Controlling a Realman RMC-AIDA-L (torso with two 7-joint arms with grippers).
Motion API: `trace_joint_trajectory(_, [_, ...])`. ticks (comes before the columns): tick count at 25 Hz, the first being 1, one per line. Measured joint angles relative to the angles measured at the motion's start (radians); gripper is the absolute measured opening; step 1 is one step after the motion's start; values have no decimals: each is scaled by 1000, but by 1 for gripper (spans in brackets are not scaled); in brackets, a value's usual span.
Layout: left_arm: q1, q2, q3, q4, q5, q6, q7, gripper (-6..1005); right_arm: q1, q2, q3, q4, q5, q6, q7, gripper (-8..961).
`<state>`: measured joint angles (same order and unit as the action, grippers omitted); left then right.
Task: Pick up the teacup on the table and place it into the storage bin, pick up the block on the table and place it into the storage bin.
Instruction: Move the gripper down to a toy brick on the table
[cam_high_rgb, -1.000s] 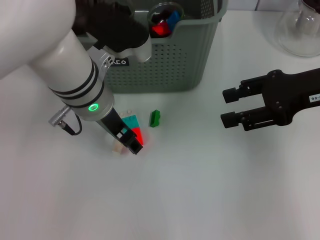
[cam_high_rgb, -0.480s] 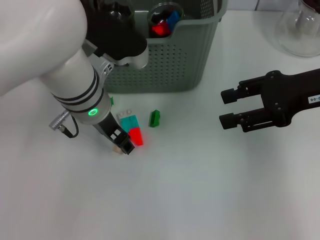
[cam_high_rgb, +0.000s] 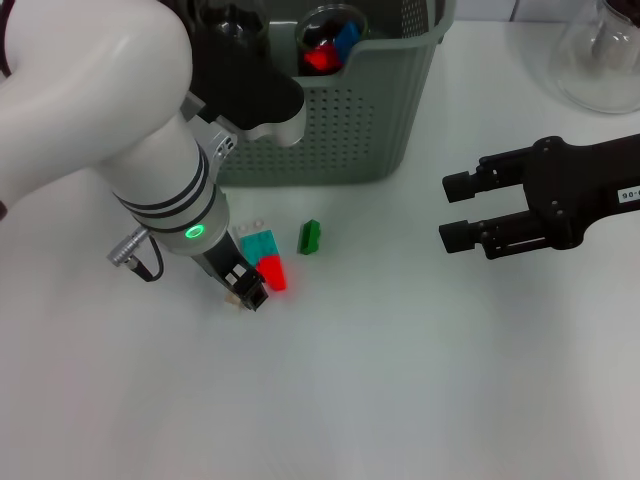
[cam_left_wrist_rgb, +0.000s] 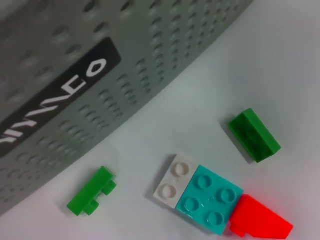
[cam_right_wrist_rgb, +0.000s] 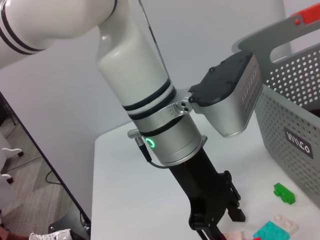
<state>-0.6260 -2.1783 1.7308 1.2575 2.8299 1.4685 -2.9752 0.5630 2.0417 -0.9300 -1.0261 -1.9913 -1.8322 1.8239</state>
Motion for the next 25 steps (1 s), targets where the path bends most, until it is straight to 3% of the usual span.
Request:
trace_joint_trajectory(8, [0, 0, 8, -7, 0, -1, -1, 502, 1, 0, 1, -2, 1, -2, -1, 711])
trace_joint_trajectory(22, [-1, 0, 19, -12, 0, 3, -2, 483, 2, 3, 11, -9, 2, -2, -2, 710])
trace_joint_trajectory(25, [-1, 0, 24, -13, 3, 6, -2, 393, 2, 3, 11, -10, 2, -2, -2, 710])
